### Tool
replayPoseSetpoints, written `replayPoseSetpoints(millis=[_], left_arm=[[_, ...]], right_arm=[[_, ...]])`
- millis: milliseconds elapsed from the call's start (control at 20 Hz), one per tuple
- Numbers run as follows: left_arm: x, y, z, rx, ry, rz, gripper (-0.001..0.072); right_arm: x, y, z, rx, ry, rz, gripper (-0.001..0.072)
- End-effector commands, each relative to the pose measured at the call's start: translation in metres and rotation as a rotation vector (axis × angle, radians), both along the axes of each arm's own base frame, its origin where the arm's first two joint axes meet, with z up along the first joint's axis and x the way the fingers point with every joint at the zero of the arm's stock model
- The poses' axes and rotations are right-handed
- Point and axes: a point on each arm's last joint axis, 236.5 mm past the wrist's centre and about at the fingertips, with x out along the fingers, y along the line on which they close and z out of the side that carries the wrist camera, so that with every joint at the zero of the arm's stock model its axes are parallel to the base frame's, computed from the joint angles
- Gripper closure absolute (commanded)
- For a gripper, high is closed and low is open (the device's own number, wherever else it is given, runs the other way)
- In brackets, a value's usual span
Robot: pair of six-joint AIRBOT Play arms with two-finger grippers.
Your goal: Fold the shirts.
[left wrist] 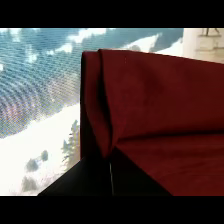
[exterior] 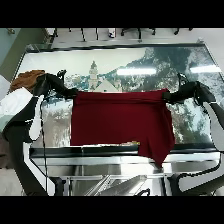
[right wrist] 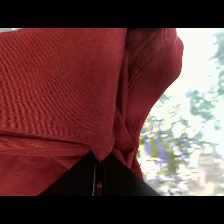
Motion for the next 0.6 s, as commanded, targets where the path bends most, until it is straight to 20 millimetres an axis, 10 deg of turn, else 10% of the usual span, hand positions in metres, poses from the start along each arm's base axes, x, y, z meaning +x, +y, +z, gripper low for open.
replayPoseSetpoints(millis=[0, 150, 200, 550], left_arm=[[-0.001, -0.008, 0.000, -0.004, -0.001, -0.011, 0.0695], [-0.003, -0.020, 0.007, -0.005, 0.003, -0.039, 0.0111], [-0.005, -0.020, 0.014, -0.006, 0.011, -0.048, 0.0031], [-0.049, 0.020, 0.108, -0.007, 0.134, -0.055, 0.0038]], right_arm=[[0.001, 0.006, 0.001, 0.029, -0.002, -0.013, 0.0672], [0.004, 0.012, 0.009, 0.067, -0.014, -0.027, 0.0341], [0.006, 0.015, 0.017, 0.080, -0.020, -0.026, 0.0331], [-0.042, -0.030, 0.143, 0.095, -0.036, -0.015, 0.0332]])
